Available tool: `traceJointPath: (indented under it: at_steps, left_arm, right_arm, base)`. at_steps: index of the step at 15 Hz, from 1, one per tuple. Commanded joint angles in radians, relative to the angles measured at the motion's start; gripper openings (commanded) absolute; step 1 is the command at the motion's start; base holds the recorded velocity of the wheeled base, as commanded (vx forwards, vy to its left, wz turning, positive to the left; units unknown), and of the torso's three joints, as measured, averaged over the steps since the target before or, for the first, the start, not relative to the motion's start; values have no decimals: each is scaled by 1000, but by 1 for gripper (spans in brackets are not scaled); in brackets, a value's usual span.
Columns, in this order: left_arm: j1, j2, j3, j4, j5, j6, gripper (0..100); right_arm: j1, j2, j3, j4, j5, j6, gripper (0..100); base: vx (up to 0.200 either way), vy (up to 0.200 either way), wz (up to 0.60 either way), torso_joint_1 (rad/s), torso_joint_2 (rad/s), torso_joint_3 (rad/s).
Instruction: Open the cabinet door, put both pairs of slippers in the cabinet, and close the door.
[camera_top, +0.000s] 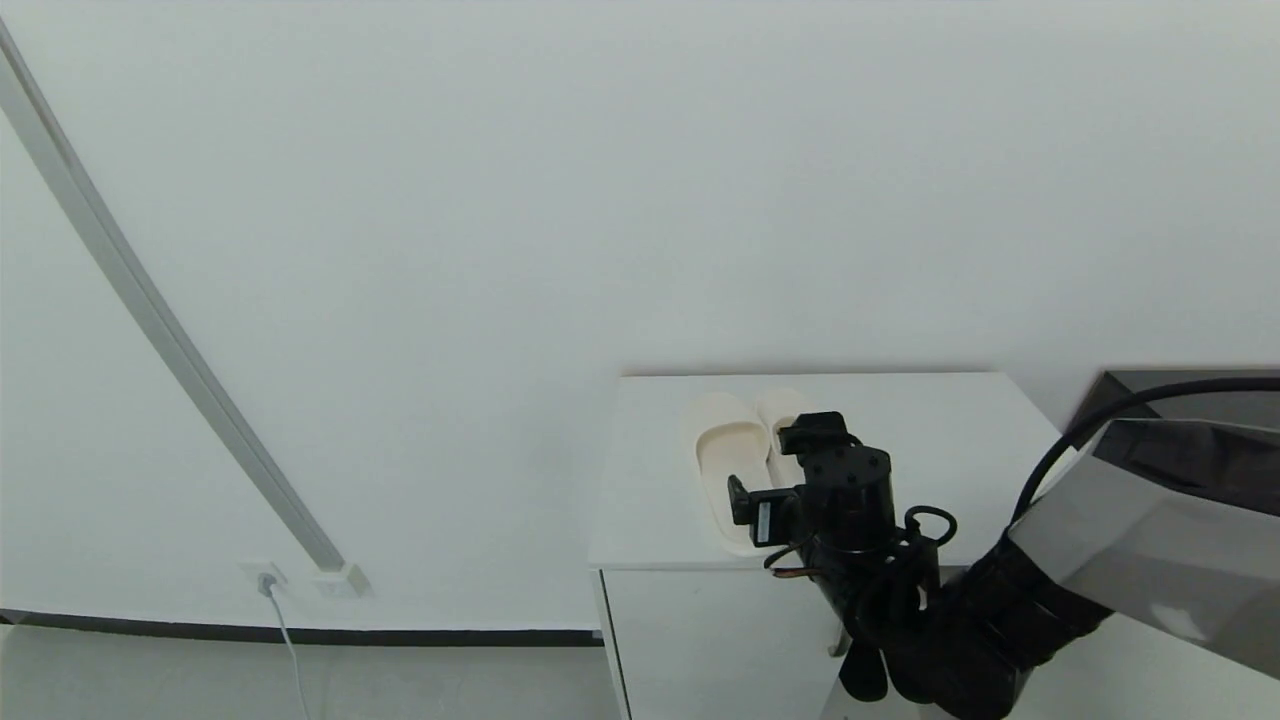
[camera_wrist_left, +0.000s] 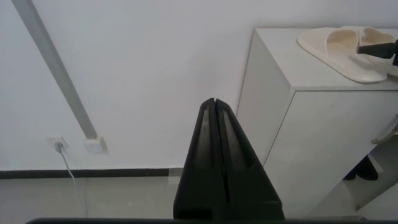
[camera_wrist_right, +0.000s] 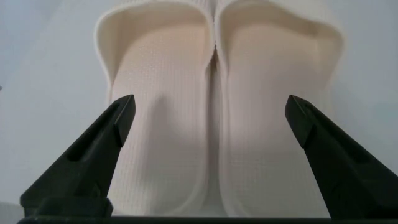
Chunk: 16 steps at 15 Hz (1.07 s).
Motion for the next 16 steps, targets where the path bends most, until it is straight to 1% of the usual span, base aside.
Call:
traceJointPath:
  at_steps: [1,5,8,11,12,16]
  left_arm:
    - [0,1,0,2,1,0,0]
    - [0,1,0,0,1,-2,0]
    - [0,1,0,0,1,-2,0]
    - [0,1,0,0,2,-2,0]
    - [0,1,0,0,2,-2,0]
    - [0,1,0,0,2,-2,0]
  right_arm:
    - [-38,84,-84,-1,3,-14,100]
    - [-94,161,-242,18,60,-77,100]
    - [-103,201,-350,81,60,-82,100]
    - [-104,211,-390,107,60,-80,100]
    - [-103,211,-388,107,60,-80,0]
    - [-103,207,-385,107,60,-80,0]
  base:
    - [0,0,0,0,0,0]
    - [0,0,0,0,0,0]
    - [0,0,0,0,0,0]
    - [0,0,0,0,0,0]
    - [0,0,0,0,0,0]
    - [0,0,0,0,0,0]
